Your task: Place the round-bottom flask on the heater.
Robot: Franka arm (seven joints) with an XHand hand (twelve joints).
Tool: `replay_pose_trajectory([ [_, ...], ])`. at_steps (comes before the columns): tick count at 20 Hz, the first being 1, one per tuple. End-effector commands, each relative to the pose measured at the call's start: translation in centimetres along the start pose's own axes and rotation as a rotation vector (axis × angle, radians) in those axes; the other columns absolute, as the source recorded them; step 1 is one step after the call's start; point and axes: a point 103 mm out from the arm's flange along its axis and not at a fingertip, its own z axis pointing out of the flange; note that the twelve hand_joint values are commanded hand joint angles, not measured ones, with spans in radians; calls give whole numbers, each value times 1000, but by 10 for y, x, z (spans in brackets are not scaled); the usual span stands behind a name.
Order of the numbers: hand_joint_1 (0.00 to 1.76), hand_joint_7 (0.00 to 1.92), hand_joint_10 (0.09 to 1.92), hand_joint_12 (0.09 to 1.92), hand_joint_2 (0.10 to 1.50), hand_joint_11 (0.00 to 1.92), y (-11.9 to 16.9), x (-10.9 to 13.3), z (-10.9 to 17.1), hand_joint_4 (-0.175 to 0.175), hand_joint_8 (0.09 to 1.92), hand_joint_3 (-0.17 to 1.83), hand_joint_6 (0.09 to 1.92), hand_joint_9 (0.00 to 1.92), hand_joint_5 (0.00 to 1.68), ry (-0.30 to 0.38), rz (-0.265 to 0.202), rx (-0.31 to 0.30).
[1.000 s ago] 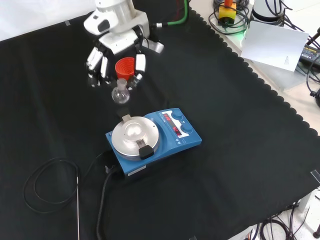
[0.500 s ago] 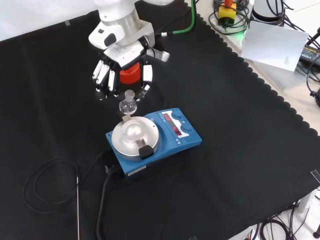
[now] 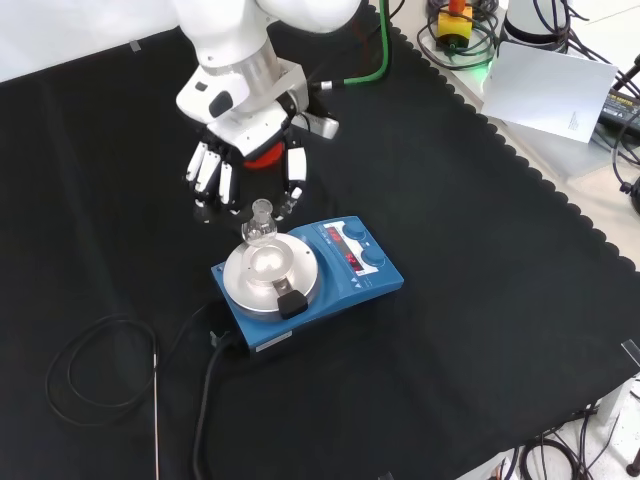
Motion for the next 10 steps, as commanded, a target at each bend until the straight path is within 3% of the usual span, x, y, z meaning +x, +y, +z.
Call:
replay_pose_trajectory([
  [1,1146,468,594,1282,627,559,5,-2,17,-61,707,853,999,737,1140,-16,-2,39],
  [10,1147,468,594,1280,624,560,3,-6,27,-64,707,856,997,737,1142,-5,7,51],
])
